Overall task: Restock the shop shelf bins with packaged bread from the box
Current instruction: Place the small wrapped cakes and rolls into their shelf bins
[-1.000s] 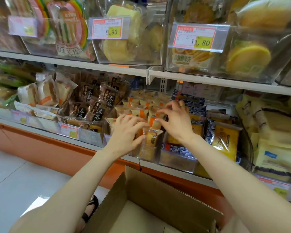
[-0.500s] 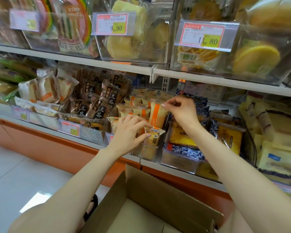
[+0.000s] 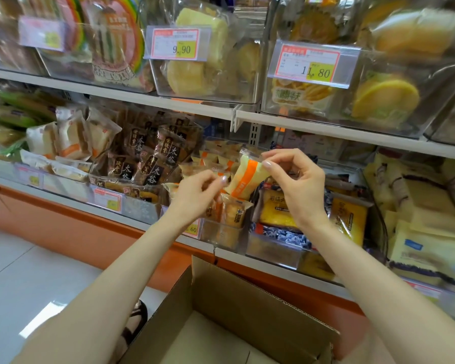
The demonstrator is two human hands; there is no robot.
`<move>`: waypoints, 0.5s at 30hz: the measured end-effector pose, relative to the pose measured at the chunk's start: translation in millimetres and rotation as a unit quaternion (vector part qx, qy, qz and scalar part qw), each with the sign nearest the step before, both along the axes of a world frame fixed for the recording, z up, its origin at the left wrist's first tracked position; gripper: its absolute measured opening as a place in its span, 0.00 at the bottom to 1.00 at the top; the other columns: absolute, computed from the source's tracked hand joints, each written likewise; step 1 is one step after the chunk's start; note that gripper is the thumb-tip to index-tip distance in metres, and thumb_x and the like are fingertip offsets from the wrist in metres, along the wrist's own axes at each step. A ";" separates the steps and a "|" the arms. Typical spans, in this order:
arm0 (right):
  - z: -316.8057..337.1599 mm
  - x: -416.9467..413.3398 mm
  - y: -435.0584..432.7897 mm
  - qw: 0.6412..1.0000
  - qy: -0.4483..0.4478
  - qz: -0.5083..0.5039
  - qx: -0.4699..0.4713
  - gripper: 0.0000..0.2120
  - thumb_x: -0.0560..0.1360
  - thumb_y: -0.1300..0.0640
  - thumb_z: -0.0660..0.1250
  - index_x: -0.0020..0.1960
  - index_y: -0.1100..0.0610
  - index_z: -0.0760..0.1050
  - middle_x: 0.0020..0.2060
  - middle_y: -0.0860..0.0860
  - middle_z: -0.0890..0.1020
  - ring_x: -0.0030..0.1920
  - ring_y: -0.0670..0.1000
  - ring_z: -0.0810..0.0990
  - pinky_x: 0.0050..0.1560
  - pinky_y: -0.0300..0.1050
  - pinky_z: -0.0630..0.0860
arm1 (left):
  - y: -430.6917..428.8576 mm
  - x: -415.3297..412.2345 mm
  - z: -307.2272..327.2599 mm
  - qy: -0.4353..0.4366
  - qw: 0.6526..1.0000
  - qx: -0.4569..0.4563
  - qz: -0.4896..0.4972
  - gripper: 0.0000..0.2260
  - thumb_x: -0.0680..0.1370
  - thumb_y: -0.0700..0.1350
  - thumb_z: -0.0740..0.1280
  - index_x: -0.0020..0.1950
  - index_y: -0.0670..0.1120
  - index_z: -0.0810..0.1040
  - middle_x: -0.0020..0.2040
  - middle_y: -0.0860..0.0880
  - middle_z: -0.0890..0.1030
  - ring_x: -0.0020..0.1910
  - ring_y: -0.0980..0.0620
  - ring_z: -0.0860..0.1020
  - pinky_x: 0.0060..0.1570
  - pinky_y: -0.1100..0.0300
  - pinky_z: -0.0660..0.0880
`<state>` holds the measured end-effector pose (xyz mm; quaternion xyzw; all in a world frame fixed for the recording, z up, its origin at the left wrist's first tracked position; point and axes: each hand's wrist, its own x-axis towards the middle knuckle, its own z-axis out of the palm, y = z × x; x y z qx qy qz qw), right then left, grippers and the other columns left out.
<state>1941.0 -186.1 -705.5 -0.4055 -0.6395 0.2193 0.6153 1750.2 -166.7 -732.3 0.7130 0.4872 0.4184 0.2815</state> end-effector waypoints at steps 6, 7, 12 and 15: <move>-19.0 -2.7 -11.8 0.979 -0.164 0.099 0.074 0.04 0.71 0.60 0.72 0.42 0.61 0.81 0.50 0.52 0.81 0.54 0.47 0.79 0.55 0.43 0.77 | -4.0 3.3 8.1 -0.287 0.910 -0.287 -0.082 0.19 0.77 0.55 0.60 0.59 0.41 0.73 0.46 0.42 0.84 0.43 0.48 0.84 0.38 0.60 0.80; -24.3 -3.5 -11.8 0.970 -0.201 0.103 0.084 0.06 0.70 0.57 0.72 0.42 0.61 0.81 0.51 0.51 0.81 0.55 0.45 0.78 0.56 0.42 0.76 | -2.8 3.2 6.5 -0.287 0.911 -0.284 -0.080 0.20 0.76 0.54 0.63 0.60 0.42 0.74 0.48 0.43 0.84 0.44 0.49 0.83 0.40 0.59 0.80; -28.6 -6.2 -13.3 0.970 -0.204 0.119 0.056 0.09 0.74 0.55 0.68 0.47 0.59 0.82 0.51 0.50 0.81 0.54 0.44 0.79 0.54 0.40 0.77 | 3.8 -4.3 -3.5 -0.269 0.924 -0.269 -0.046 0.34 0.64 0.53 0.73 0.67 0.43 0.70 0.54 0.44 0.82 0.50 0.49 0.82 0.48 0.52 0.77; -25.8 -4.4 -8.4 0.987 -0.142 0.070 -0.024 0.06 0.76 0.58 0.67 0.52 0.55 0.81 0.47 0.48 0.82 0.48 0.47 0.81 0.49 0.41 0.77 | 4.0 -4.3 -4.0 -0.265 0.929 -0.258 -0.030 0.24 0.70 0.47 0.72 0.63 0.46 0.70 0.52 0.45 0.82 0.47 0.50 0.83 0.46 0.56 0.78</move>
